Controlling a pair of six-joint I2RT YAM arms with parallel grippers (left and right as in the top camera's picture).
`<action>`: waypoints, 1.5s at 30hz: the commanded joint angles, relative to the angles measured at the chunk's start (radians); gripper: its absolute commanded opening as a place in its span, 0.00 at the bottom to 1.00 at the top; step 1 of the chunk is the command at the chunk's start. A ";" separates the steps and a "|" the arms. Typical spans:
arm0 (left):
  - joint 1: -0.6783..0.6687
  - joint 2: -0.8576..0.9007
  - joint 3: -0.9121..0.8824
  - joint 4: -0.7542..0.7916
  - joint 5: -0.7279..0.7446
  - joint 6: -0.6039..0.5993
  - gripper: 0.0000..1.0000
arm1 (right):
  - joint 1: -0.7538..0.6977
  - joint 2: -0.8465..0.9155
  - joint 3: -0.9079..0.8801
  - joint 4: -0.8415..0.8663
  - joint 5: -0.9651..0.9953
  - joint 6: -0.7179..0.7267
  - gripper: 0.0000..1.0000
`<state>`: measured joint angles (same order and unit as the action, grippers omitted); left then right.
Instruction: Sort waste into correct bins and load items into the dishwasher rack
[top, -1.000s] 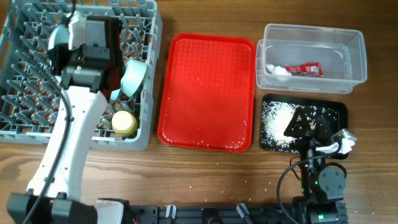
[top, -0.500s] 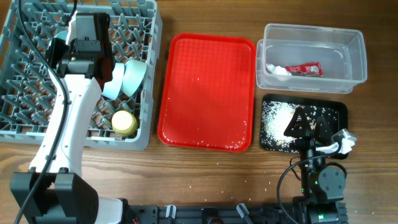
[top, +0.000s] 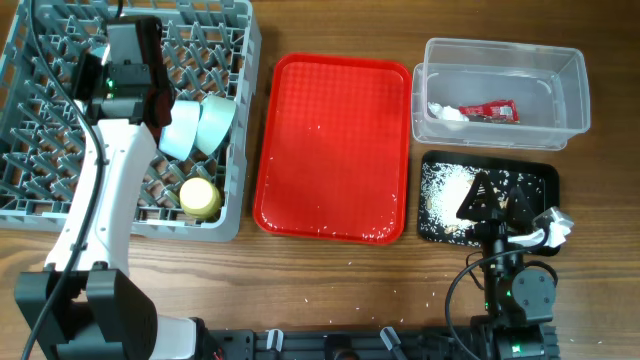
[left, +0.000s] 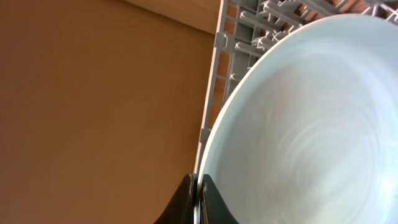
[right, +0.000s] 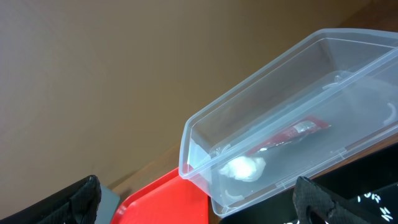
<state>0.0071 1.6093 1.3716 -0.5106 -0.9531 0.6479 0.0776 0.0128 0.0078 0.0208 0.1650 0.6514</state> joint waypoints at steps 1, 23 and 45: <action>0.017 0.009 -0.007 0.013 0.041 0.109 0.04 | -0.004 -0.008 -0.003 0.004 -0.004 0.006 1.00; -0.075 0.004 -0.009 0.129 0.056 0.066 0.81 | -0.004 -0.008 -0.003 0.004 -0.004 0.007 1.00; -0.586 -0.671 -0.008 -0.504 0.604 -0.951 1.00 | -0.004 -0.008 -0.003 0.004 -0.004 0.006 1.00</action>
<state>-0.5724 0.9596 1.3693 -1.0138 -0.5789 -0.2455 0.0776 0.0116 0.0071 0.0227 0.1650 0.6510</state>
